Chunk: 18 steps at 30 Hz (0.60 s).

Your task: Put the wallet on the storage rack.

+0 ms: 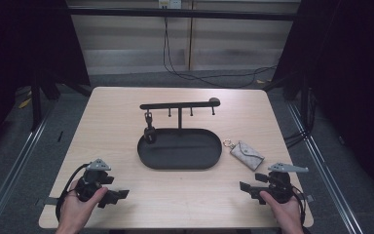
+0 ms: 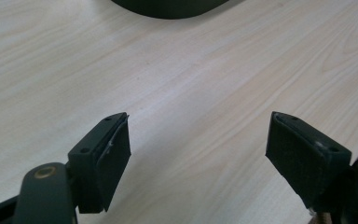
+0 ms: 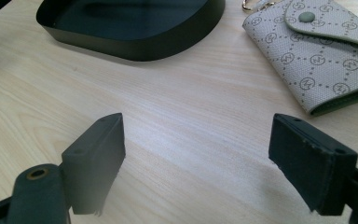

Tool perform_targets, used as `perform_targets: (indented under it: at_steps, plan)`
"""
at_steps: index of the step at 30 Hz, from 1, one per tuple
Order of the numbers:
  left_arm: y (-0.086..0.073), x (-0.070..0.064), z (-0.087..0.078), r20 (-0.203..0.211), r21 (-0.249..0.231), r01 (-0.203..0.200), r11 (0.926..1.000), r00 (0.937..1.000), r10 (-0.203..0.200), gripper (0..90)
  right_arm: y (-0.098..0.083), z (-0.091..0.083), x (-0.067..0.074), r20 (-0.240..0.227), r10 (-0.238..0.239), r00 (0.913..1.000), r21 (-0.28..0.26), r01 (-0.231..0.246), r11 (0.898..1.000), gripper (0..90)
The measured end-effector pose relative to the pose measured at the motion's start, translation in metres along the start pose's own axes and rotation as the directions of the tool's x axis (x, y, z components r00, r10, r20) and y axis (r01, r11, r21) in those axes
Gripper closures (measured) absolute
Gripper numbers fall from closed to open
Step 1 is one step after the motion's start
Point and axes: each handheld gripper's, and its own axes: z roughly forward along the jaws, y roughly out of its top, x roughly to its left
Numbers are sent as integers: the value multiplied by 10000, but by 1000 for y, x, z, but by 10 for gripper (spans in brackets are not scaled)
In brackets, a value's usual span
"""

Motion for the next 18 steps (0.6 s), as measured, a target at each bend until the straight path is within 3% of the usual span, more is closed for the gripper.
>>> perform_targets:
  at_steps: [1,5,9,14,16,18]
  plan:
    - [-4,-1,2,235,119,47,9999,9997,-50,204,0,0,0,12,-32,10000,12,32,10000,193]
    - [-15,-5,6,507,225,-20,9997,9987,9,219,0,1,1,130,-104,9999,22,104,9999,208]
    - [-19,-3,5,381,-23,-65,10000,9993,66,219,0,0,2,192,-149,9997,32,148,9999,214]
    - [-29,3,3,467,-237,195,9995,9987,-183,219,3,-1,0,222,4,9998,120,-7,9999,208]
    - [-30,3,-1,235,-660,49,9978,9997,-34,219,6,-2,0,206,-52,9998,218,48,9998,206]
    - [-31,1,0,406,-410,54,9991,9992,-37,219,9,-2,1,315,-262,9992,325,252,9992,203]
